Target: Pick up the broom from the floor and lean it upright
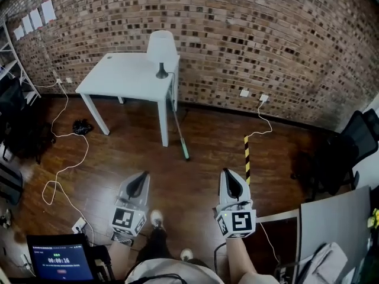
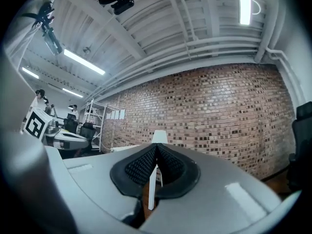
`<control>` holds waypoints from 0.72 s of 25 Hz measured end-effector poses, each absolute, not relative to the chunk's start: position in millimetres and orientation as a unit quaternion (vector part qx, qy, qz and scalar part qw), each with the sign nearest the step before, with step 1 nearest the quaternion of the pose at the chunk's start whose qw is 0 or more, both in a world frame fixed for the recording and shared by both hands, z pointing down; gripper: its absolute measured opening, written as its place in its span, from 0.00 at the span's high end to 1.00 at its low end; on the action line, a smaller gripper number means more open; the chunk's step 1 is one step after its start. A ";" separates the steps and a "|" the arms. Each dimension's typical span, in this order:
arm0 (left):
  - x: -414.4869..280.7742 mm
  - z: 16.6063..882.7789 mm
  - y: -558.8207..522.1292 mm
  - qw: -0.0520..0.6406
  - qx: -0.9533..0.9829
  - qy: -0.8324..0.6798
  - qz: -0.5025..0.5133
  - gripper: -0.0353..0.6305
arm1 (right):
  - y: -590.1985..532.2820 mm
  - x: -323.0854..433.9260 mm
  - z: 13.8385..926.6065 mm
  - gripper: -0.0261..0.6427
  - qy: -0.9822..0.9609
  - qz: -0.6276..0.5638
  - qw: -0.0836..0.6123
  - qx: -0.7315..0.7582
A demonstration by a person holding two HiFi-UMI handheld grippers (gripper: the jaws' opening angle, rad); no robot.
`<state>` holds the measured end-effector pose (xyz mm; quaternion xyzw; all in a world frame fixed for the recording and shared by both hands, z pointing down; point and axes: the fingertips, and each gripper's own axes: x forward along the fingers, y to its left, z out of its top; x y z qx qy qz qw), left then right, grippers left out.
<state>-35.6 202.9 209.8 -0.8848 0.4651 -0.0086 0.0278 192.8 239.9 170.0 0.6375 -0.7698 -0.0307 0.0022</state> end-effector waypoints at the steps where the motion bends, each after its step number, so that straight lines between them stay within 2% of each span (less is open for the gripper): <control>1: -28.0 213.2 219.1 0.026 -0.883 0.468 -0.011 0.95 | 254.5 198.5 174.0 0.94 -0.774 -0.031 0.007 0.632; 9: -1.7 201.2 310.6 0.039 -0.875 0.481 -0.016 0.95 | 341.2 230.6 173.6 0.94 -0.782 -0.024 0.004 0.623; 18: -8.2 178.5 337.6 0.049 -0.875 0.482 -0.006 0.95 | 372.6 221.2 151.0 0.94 -0.787 -0.022 -0.018 0.616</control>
